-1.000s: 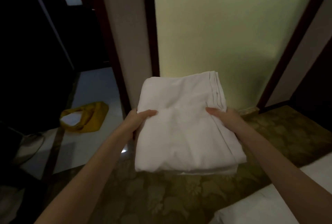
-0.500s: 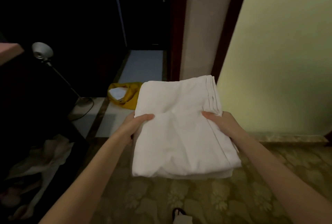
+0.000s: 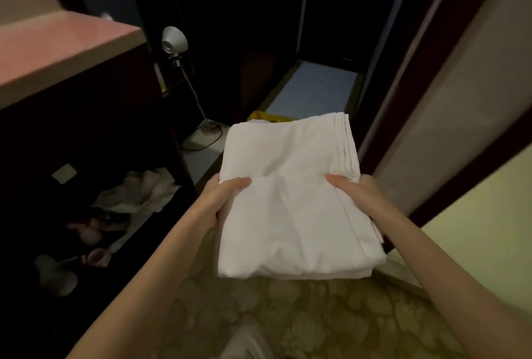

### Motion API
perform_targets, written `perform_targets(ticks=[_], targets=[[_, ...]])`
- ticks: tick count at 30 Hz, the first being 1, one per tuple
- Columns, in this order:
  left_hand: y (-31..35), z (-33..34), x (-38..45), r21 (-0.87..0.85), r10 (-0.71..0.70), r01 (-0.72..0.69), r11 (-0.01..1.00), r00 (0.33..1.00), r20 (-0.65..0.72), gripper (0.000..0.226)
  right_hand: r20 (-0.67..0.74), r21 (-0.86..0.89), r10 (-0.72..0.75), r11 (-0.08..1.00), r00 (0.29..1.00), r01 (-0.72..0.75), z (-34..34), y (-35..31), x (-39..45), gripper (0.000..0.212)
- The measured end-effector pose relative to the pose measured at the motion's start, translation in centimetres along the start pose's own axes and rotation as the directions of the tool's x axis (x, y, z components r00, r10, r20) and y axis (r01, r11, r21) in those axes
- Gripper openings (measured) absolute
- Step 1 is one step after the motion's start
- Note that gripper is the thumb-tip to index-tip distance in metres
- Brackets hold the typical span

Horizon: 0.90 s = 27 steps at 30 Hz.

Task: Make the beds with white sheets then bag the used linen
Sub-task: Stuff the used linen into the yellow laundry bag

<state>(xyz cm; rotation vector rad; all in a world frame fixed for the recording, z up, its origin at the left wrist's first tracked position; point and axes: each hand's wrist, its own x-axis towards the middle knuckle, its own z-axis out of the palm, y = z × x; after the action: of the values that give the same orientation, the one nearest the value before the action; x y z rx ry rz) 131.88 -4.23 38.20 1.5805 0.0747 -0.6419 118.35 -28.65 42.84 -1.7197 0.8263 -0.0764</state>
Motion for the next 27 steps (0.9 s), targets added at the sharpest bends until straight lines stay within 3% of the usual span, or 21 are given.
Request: perform_targets(ticks=[2,7,10,15,21,27], targets=[[0.0,-1.3,2.1,-0.024,-0.016,0.015,1.000,0.999,-0.043,0.064,0.058,0.011,0.015,1.000,0.998,-0.016,1.8,-0.6,2.6,0.049],[1.3,-4.5,8.7,-0.042,-0.024,0.021,0.999,0.996,-0.090,0.052,0.113,-0.002,0.065,0.998,0.992,-0.065,6.8,-3.4,9.8,0.029],[3.2,-6.2,13.9,-0.028,-0.026,0.023,0.999,0.997,-0.078,0.065,0.087,0.000,0.077,0.997,0.993,-0.078,10.0,-5.2,14.1,0.033],[7.4,-8.2,22.2,0.033,-0.079,0.081,0.996,0.995,-0.058,0.044,0.016,0.042,0.080,0.996,0.997,-0.081,13.4,-8.4,21.2,0.041],[11.0,-9.4,30.6,0.092,-0.146,0.148,0.985,0.989,-0.027,0.051,-0.027,0.043,0.146,0.989,0.989,-0.145,16.1,-10.1,29.0,0.064],[13.7,-8.9,39.9,0.087,-0.159,0.163,0.983,0.986,-0.046,0.053,0.001,0.030,0.171,0.985,0.985,-0.171,17.7,-11.8,39.1,0.063]])
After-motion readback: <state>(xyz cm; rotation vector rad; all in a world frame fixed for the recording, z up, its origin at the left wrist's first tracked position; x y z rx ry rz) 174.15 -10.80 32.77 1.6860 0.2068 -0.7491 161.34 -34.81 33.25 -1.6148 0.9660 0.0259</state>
